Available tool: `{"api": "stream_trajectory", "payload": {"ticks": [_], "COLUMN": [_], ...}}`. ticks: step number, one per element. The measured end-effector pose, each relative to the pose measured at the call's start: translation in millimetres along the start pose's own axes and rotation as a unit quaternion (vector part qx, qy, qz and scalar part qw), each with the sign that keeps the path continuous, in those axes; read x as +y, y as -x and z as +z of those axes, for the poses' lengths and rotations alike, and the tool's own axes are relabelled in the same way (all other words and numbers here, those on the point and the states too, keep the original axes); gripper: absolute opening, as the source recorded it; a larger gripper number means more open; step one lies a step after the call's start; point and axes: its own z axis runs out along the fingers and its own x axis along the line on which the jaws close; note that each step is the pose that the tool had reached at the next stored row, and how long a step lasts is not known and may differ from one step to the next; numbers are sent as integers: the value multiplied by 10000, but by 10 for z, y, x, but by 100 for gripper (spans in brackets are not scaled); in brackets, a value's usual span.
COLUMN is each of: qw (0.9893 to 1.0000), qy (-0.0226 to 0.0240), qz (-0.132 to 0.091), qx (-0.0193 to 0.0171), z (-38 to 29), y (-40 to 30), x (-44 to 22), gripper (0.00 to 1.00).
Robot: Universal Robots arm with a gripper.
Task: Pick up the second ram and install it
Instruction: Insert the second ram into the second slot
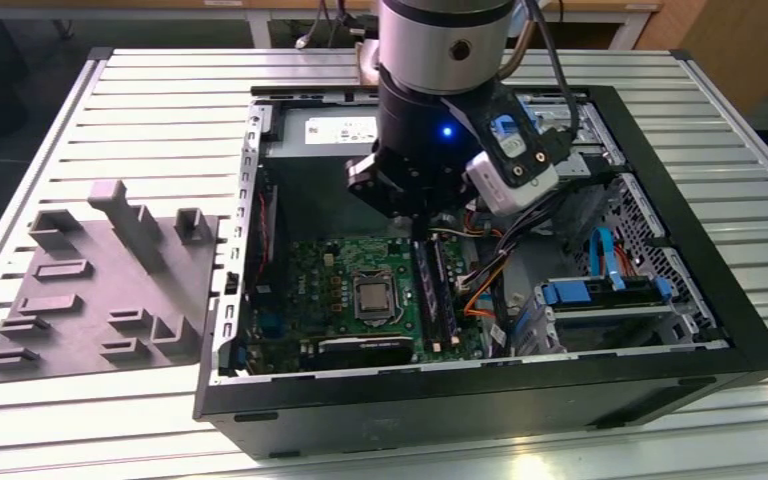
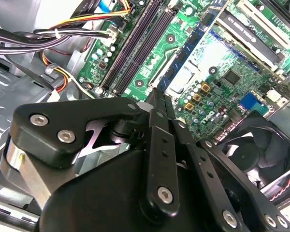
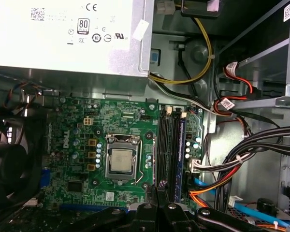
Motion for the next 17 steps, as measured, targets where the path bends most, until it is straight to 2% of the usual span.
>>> {"api": "stream_trajectory", "payload": {"ticks": [13, 17], "qw": [10000, 10000], "qy": [1, 1], "qz": [0, 0], "qx": [0, 0], "z": [38, 68], "y": [52, 62], "x": [4, 7], "gripper": [11, 11]}}
